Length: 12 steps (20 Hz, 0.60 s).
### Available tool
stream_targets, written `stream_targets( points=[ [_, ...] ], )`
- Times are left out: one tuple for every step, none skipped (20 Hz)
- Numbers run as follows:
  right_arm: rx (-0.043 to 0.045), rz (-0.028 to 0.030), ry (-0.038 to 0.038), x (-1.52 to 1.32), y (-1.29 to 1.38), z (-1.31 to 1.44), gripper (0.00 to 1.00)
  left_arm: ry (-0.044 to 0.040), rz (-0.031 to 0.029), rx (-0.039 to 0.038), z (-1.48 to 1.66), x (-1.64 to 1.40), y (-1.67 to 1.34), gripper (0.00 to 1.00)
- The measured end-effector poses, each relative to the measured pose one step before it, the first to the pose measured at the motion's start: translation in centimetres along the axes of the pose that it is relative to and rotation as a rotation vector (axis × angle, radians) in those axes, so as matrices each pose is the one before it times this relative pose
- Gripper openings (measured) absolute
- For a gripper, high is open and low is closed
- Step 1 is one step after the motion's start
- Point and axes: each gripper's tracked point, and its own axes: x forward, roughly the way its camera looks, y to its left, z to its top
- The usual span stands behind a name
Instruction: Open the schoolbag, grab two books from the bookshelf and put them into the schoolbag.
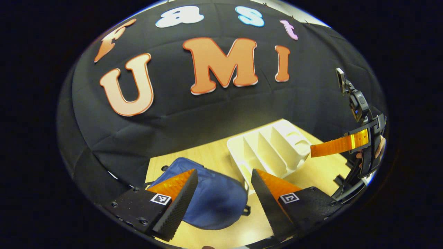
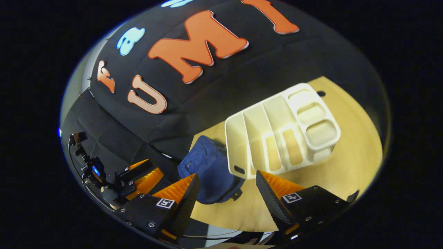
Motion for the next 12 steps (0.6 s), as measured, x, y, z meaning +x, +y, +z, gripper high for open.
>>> stream_targets(
  points=[
    [-0.04395, -0.02057, -0.05373, -1.056, -0.155, 1.604, 0.96, -0.04218, 0.01386, -0.01215, 1.020, -0.686, -0.679, 0.98],
    [-0.03704, -0.01781, -0.04945, -1.273, -0.173, 1.336, 0.96, -0.02883, 0.00374, -0.00632, 0.393, -0.122, -0.357, 0.98],
    [-0.02898, -0.01924, -0.04021, -1.159, -0.255, 1.009, 0.96, -0.02069, 0.00581, -0.00707, 0.472, -0.487, -0.375, 0.98],
    [-0.02558, -0.02162, -0.03481, -0.890, -0.329, 0.738, 0.96, -0.01926, 0.00790, -0.00960, 0.540, -0.388, -0.375, 0.98],
    [-0.03052, -0.02300, -0.03721, -0.761, -0.514, 0.573, 0.96, -0.01987, 0.00700, -0.01096, 0.657, -0.457, -0.510, 0.98],
    [-0.03775, -0.02608, -0.03994, -0.528, -0.433, 0.467, 0.96, -0.01829, 0.00596, -0.01274, 0.473, -0.189, -0.376, 0.98],
    [-0.04108, -0.02965, -0.03796, -0.290, -0.380, 0.394, 0.96, -0.00623, -0.00523, -0.01400, -0.106, -0.104, -0.157, 0.98],
    [-0.04424, -0.02735, -0.03295, -0.190, -0.515, 0.214, 0.96, -0.01373, -0.00845, -0.01636, 0.191, -0.059, -0.213, 1.00],
    [-0.03990, -0.02639, -0.03380, -0.370, -0.524, 0.191, 0.96, -0.01467, -0.00202, -0.01718, 0.199, -0.117, -0.368, 0.98],
    [-0.02563, -0.02589, -0.02757, -0.071, -0.058, 0.149, 0.96, -0.00992, 0.00243, -0.01136, 0.126, -0.080, -0.251, 0.98],
    [-0.01470, -0.02191, -0.02899, -0.349, -0.449, 0.169, 0.96, -0.00954, 0.00646, -0.00394, -0.175, -0.349, -0.083, 0.98],
    [-0.00635, -0.01999, -0.02407, -0.163, -0.454, 0.129, 1.00, -0.00726, 0.00612, 0.00332, -0.112, -0.059, 0.011, 0.97]
  ],
)
